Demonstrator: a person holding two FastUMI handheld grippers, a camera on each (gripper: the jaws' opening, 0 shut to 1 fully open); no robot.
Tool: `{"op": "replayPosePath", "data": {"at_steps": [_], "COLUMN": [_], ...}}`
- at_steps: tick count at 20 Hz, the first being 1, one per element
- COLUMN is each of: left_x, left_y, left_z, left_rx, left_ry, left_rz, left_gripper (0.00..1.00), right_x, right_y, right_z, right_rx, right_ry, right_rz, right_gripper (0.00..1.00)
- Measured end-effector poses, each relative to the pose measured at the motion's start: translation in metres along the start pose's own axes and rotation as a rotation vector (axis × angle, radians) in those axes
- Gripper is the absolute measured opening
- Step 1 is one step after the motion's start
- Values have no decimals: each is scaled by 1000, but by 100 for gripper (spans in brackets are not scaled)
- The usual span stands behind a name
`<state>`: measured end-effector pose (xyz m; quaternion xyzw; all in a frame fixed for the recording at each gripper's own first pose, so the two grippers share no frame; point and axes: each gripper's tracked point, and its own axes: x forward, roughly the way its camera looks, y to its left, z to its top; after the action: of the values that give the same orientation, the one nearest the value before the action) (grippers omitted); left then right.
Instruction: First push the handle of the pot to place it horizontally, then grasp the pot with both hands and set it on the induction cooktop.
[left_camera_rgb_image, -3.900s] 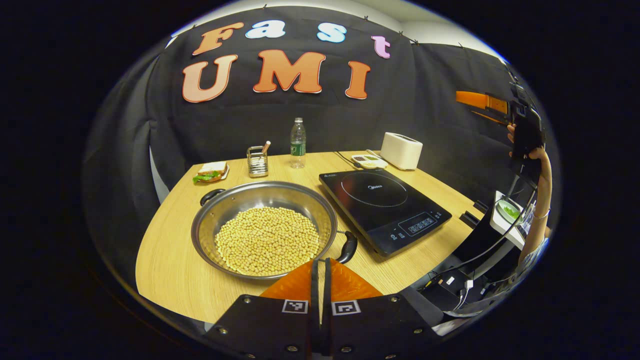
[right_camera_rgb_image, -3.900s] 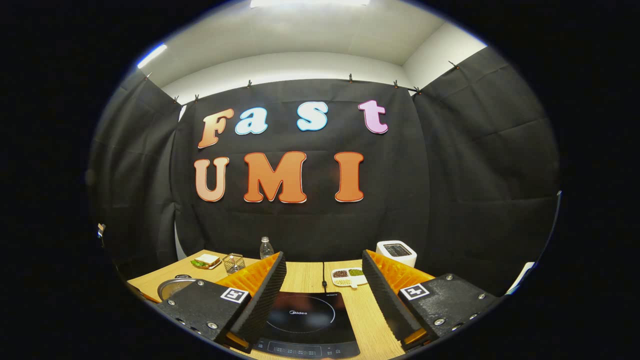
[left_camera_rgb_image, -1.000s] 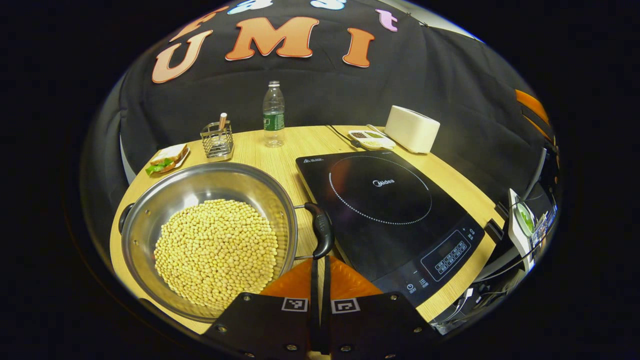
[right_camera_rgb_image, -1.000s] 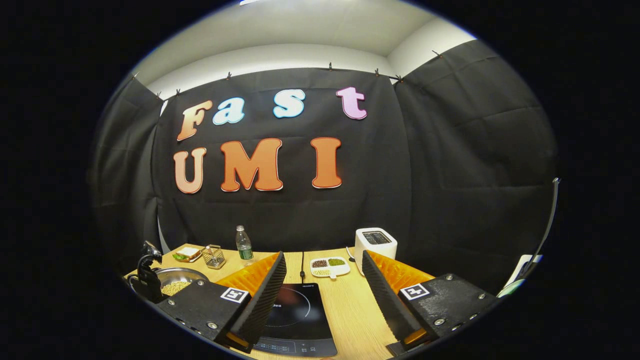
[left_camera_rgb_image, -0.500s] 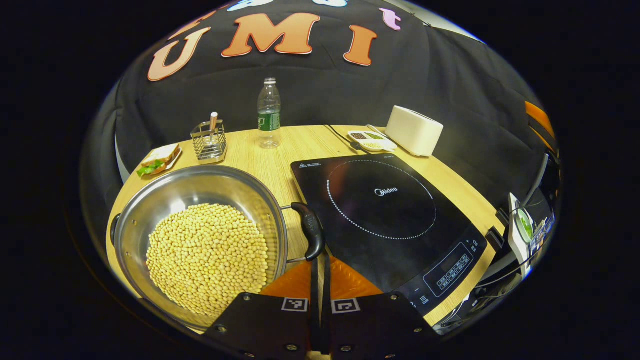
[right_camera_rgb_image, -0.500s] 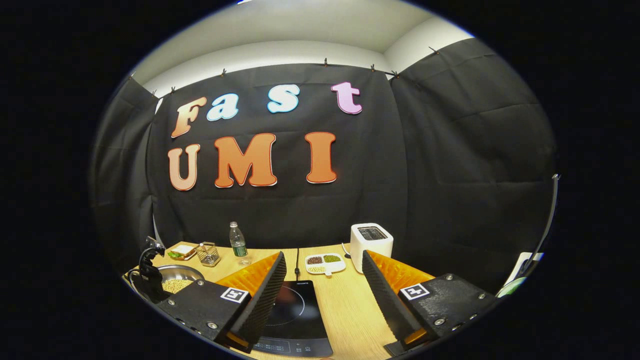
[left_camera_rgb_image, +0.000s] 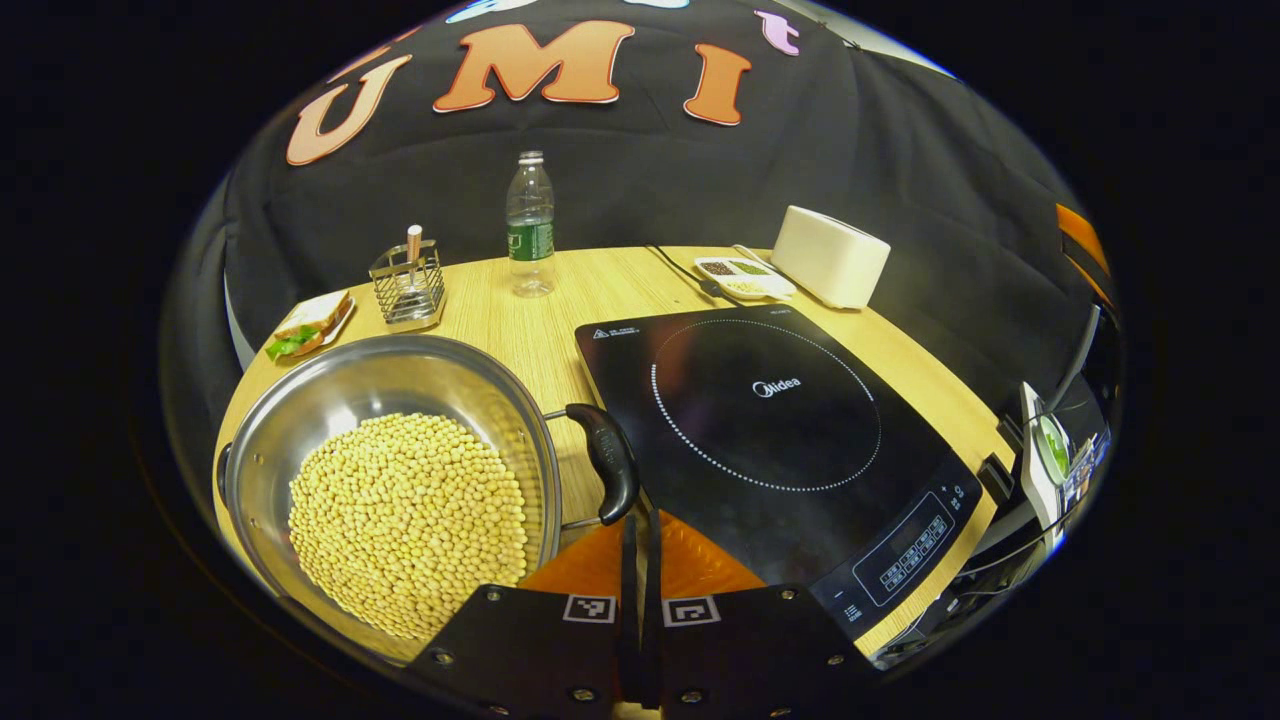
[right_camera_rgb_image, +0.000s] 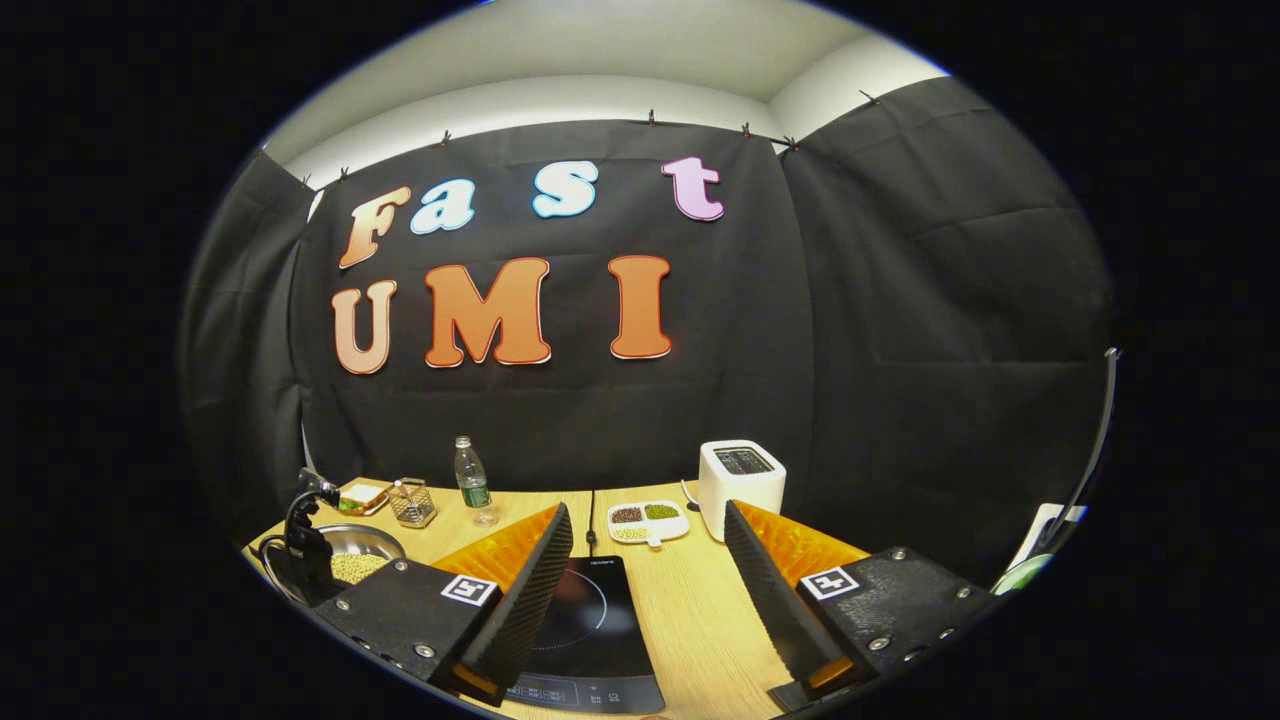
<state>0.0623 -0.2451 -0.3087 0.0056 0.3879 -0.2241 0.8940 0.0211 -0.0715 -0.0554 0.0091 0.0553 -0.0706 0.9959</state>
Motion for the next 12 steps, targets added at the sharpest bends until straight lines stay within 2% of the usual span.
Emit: {"op": "replayPosePath", "data": {"at_steps": [6, 12], "left_x": [-40, -88], "left_y": [6, 66], "left_z": [19, 33], "left_rx": [5, 8], "left_ry": [-78, -162], "left_rz": [-18, 74], "left_gripper": [2, 2], "right_x": [-2, -4], "right_y": [24, 64], "right_z": [2, -3], "right_rx": [-1, 18], "right_ry": [1, 40], "right_rz": [26, 66], "right_gripper": [95, 95]}}
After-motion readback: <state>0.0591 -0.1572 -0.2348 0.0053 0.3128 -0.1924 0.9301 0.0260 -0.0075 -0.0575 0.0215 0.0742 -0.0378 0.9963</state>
